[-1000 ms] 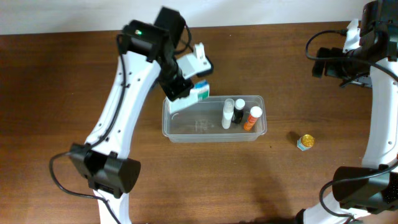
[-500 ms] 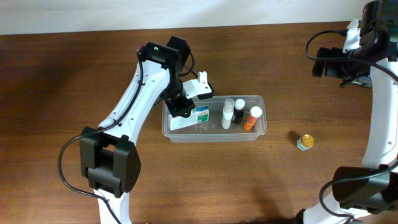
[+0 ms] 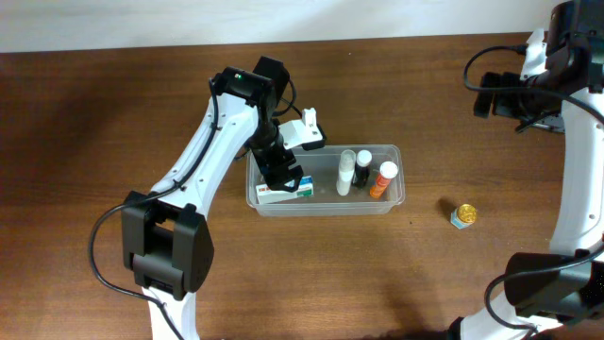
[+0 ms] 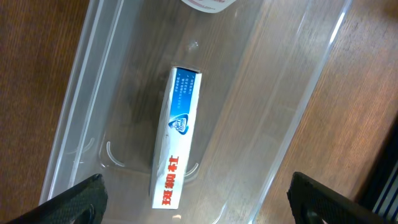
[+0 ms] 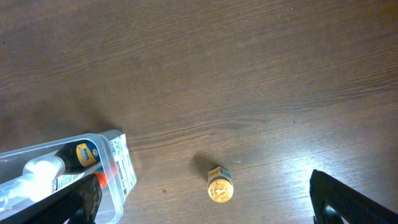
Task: Pack container
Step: 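Lower the toothpaste box flat into the container's left side, then open left gripper and push the box flat, then raise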
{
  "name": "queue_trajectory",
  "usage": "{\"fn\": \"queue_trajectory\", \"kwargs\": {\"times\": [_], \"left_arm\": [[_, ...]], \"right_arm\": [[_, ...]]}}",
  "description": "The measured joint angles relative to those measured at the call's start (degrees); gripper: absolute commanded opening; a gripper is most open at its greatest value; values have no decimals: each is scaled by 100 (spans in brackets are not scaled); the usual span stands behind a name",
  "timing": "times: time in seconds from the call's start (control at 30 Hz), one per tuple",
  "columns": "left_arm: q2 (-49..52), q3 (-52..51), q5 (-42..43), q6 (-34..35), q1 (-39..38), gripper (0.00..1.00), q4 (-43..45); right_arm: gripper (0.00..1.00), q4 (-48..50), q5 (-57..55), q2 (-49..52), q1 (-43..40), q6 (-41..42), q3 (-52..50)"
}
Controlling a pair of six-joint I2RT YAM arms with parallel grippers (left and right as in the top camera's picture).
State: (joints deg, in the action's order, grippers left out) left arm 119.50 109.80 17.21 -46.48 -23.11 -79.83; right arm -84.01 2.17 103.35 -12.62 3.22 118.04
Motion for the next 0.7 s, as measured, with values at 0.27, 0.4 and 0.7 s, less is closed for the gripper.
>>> {"fn": "queue_trajectory", "kwargs": {"times": [0.27,0.4,0.7], "left_arm": [[0,352,109,468,0,1,-39],[-2,682,186,1010,0,1,-24],[-4,765,188,2844,0,1,-529]], "right_arm": [[98,2,0,0,0,-2,0],[98,0,0,0,0,-2,0],[98,0,0,0,0,-2,0]]}}
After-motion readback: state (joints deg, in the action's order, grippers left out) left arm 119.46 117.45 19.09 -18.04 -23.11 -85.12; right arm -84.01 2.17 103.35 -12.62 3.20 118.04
